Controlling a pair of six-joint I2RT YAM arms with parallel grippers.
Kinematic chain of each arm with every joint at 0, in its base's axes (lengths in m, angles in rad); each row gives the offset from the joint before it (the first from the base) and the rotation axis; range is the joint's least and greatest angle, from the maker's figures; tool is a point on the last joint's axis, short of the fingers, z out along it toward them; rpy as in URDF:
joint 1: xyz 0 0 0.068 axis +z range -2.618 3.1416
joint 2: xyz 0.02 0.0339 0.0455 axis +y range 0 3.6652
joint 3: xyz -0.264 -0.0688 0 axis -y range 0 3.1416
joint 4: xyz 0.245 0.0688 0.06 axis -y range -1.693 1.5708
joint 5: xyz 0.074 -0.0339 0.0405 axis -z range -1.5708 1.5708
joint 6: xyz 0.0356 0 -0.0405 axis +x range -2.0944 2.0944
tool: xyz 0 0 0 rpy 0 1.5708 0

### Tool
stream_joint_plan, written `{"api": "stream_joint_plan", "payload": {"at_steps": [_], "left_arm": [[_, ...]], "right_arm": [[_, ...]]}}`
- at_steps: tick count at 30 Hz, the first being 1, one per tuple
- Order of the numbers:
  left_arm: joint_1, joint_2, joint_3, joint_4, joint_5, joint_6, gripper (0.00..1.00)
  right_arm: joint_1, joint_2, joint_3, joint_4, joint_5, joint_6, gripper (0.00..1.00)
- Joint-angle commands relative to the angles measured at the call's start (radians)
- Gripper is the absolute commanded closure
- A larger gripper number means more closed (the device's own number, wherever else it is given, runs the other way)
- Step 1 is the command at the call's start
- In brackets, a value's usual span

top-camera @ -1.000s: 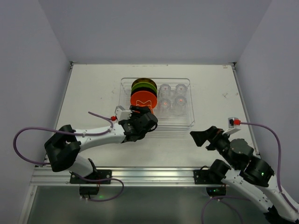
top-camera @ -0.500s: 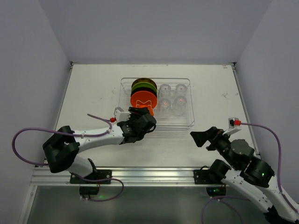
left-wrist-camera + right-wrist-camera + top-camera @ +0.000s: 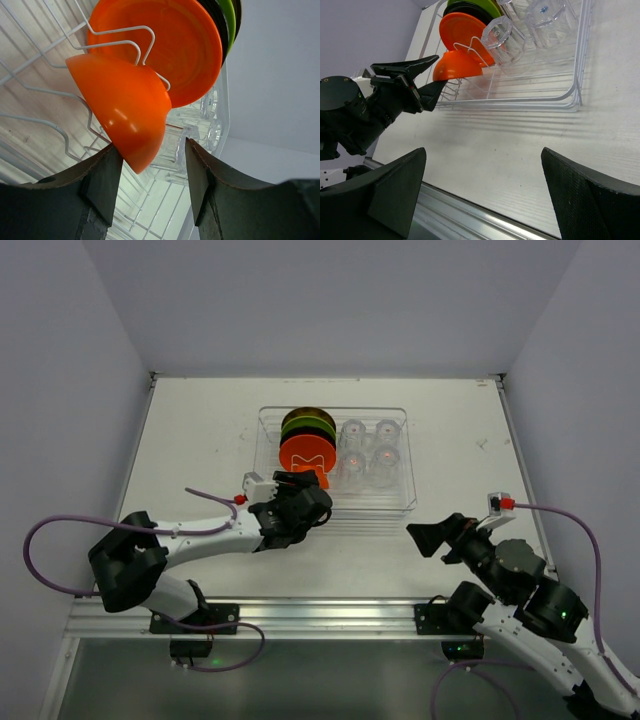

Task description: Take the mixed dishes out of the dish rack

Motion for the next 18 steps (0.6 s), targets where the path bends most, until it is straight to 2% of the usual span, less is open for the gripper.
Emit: {"api": "stream_joint_plan", "payload": {"at_steps": [1, 6, 10, 18], "left_arm": [[-0.01, 0.024, -0.06, -0.161, -0.038, -0.59, 0.43], [-0.01, 0.031, -0.072, -0.132, -0.034, -0.589, 0.43], [-0.012, 0.033, -0.075, -0.129, -0.027, -0.59, 0.5], [-0.012, 0.05, -0.087, -0.106, -0.047, -0.592, 0.5]], "right_arm": [[0.002, -0.006, -0.003, 0.021, -0.01, -0.016, 0.01], [0.001, 0.0, -0.003, 0.024, -0.017, -0.019, 0.01], [0.002, -0.001, -0.005, 0.027, -0.021, -0.02, 0.01], [0.001, 0.009, -0.012, 0.039, -0.039, -0.028, 0.01]]}}
